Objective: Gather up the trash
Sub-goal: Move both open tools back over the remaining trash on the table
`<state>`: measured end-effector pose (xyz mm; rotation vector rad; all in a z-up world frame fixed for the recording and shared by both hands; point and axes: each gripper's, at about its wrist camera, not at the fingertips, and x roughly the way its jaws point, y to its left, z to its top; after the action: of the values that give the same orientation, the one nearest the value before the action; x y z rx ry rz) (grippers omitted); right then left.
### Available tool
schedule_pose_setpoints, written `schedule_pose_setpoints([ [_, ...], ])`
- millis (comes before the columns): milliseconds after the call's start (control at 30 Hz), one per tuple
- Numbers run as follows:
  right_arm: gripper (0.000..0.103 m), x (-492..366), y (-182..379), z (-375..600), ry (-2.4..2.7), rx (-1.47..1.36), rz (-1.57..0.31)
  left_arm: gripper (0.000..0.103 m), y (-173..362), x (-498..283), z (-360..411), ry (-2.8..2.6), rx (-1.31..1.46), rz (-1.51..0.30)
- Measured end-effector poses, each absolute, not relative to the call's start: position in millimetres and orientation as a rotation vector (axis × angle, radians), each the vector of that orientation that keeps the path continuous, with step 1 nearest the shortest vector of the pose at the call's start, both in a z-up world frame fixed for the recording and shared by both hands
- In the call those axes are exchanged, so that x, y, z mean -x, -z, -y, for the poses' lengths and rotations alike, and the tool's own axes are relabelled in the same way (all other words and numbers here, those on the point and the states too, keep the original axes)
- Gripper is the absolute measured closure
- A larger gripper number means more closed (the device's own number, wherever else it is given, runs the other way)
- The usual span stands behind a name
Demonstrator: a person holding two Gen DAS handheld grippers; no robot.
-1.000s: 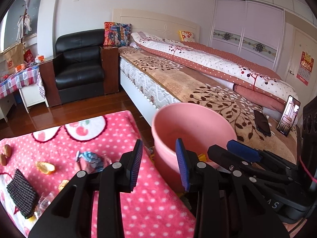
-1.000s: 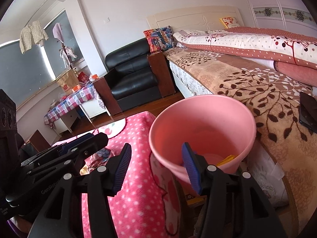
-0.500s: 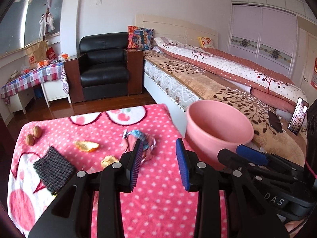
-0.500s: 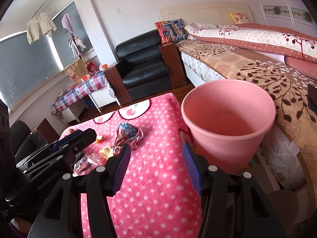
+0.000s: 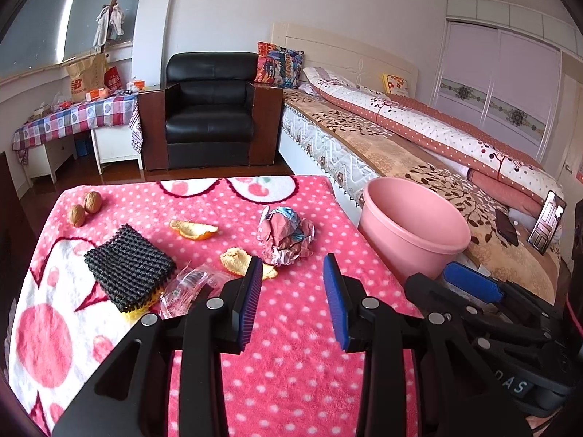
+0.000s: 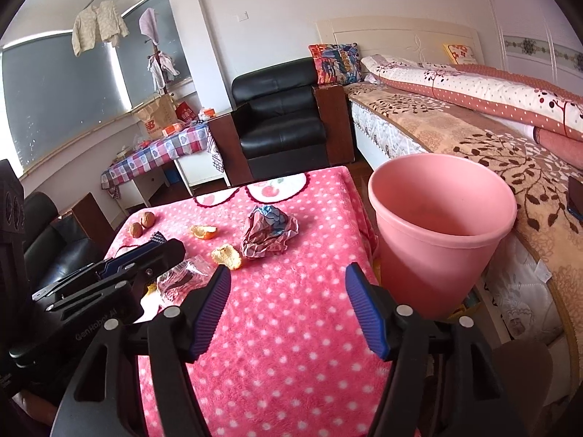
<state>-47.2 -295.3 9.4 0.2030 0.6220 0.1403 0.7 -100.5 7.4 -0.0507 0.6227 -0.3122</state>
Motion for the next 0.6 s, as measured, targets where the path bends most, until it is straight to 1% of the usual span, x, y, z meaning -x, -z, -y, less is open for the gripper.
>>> schedule_pose_setpoints([
  [233, 0.03, 51, -13, 288, -0.103, -0.172, -0.611, 0.068, -7, -1, 84, 0.307, 0.111, -0.623],
  [367, 0.027, 53, -15, 280, -0.093, -0.143, -0.607, 0.068, -5, 1, 84, 0.297, 0.089, -0.629],
  [600, 0.026, 49, -12, 269, -0.141, -0.13, -0.637, 0.068, -9, -2, 62, 0.234, 0.133, -0.616],
])
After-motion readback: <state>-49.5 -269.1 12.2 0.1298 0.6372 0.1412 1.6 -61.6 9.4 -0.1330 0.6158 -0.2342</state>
